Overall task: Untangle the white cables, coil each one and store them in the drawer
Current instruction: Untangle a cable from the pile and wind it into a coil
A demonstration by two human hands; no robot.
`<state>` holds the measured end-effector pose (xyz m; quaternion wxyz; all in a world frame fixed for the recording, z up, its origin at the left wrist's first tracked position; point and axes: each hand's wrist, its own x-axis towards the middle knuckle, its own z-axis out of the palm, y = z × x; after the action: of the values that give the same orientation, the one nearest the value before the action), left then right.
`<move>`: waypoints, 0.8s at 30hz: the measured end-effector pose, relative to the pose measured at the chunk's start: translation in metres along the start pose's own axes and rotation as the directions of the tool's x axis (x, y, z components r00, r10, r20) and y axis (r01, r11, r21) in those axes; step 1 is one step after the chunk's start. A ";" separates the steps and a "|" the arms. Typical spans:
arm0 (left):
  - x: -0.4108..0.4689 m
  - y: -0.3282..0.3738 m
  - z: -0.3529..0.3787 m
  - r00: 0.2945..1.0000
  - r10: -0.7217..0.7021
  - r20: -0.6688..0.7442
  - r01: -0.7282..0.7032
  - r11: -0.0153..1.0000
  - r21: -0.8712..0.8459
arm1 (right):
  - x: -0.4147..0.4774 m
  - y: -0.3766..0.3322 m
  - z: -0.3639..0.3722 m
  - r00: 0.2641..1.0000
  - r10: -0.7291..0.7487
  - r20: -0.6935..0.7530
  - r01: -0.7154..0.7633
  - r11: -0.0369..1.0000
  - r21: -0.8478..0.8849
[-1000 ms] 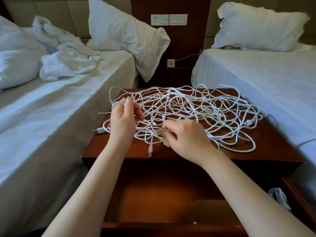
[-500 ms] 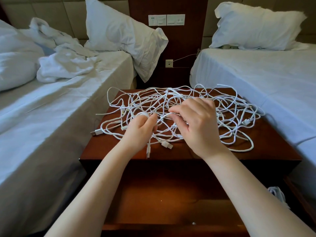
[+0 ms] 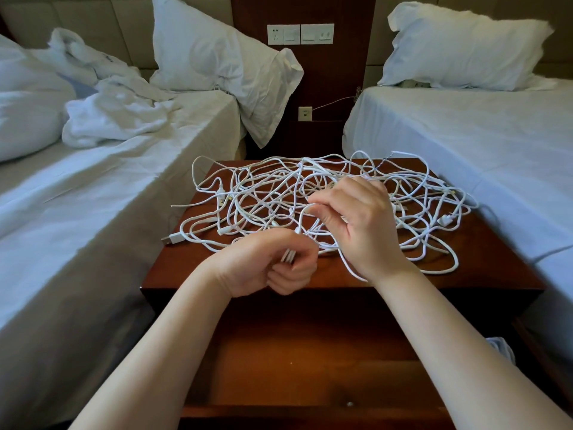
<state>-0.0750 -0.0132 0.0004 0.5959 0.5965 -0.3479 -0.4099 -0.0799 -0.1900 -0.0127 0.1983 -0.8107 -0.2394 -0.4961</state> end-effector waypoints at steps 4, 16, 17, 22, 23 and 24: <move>-0.001 0.000 0.003 0.989 0.052 0.139 -0.037 0.993 -0.109 | -0.003 -0.008 0.006 0.995 0.016 0.102 -0.024 0.997 0.072; -0.002 0.009 -0.010 0.824 0.307 -0.476 -0.491 0.807 -0.330 | -0.010 -0.025 0.016 0.635 0.150 0.758 -0.219 0.976 -0.010; 0.000 0.009 -0.011 0.768 0.289 -0.571 -0.530 0.788 -0.313 | -0.010 -0.028 0.015 0.633 0.143 0.761 -0.199 0.980 -0.019; 0.005 0.012 -0.019 0.509 0.232 -0.829 -0.683 0.694 -0.225 | -0.015 -0.027 0.017 0.719 0.124 0.684 -0.194 0.981 0.026; 0.004 0.012 -0.022 0.454 0.236 -0.859 -0.705 0.684 -0.185 | -0.016 -0.025 0.019 0.736 0.118 0.667 -0.192 0.981 0.038; 0.003 0.012 -0.024 0.396 0.243 -0.885 -0.723 0.677 -0.138 | -0.018 -0.021 0.021 0.759 0.109 0.641 -0.180 0.983 0.045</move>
<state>-0.0511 -0.0062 0.0110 0.9131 0.3984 -0.0777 0.0377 -0.0846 -0.1649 -0.0358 0.1852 -0.9351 -0.2545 -0.1628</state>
